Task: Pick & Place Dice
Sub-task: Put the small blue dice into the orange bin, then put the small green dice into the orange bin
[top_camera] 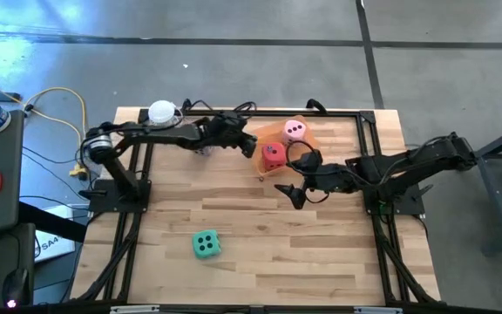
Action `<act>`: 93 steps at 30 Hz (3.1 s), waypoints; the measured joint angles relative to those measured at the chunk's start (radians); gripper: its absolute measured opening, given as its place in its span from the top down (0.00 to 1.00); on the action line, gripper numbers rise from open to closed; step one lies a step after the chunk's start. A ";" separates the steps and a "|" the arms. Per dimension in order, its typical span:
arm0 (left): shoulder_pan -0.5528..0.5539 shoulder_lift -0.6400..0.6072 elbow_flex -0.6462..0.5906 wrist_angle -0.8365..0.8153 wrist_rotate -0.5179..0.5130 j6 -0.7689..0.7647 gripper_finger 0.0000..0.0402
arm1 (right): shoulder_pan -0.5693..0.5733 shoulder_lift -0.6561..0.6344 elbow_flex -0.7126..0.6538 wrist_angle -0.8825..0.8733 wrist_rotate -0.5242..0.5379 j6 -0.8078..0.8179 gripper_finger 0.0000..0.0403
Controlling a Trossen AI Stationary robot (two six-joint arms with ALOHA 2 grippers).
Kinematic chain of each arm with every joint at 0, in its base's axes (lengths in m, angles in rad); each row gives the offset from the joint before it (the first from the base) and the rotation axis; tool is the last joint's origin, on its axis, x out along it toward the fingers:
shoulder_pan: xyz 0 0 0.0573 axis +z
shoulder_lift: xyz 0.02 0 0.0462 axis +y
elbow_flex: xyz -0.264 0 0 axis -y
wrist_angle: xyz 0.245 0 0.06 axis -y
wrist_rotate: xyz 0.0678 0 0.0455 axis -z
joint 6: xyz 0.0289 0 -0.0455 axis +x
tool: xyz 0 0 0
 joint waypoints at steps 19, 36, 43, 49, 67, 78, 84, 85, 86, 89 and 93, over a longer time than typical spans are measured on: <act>0.000 0.065 0.018 0.083 -0.047 -0.001 0.57 | 0.046 -0.021 0.000 -0.068 0.108 0.051 0.01; 0.016 -0.161 0.018 -0.293 -0.173 -0.018 0.56 | 0.024 -0.021 0.000 -0.095 0.155 0.022 0.01; 0.072 -0.138 0.018 -0.376 -0.231 -0.072 0.56 | 0.003 -0.021 0.000 -0.084 0.151 0.001 0.01; 0.114 -0.040 0.147 -0.481 -0.227 -0.084 0.56 | 0.004 -0.021 0.000 -0.072 0.148 -0.009 0.01; 0.186 0.268 0.386 -0.627 -0.243 -0.026 0.56 | 0.004 -0.021 0.000 -0.139 0.124 0.069 0.01; 0.205 0.323 0.386 -0.615 -0.253 -0.038 0.56 | 0.004 -0.021 0.000 -0.147 0.149 0.078 0.01; 0.209 0.351 0.386 -0.613 -0.204 -0.051 0.56 | 0.004 -0.021 0.000 -0.155 0.154 0.078 0.01; 0.209 0.354 0.386 -0.608 -0.205 -0.051 0.56 | 0.004 -0.021 0.000 -0.155 0.154 0.078 0.01; 0.211 0.357 0.386 -0.605 -0.205 -0.054 0.56 | 0.004 -0.021 0.000 -0.155 0.155 0.078 0.01; 0.221 0.360 0.385 -0.610 -0.206 -0.055 0.56 | 0.003 -0.021 0.000 -0.157 0.155 0.078 0.01; 0.237 0.360 0.385 -0.606 -0.209 -0.061 0.56 | 0.003 -0.021 0.000 -0.162 0.164 0.078 0.01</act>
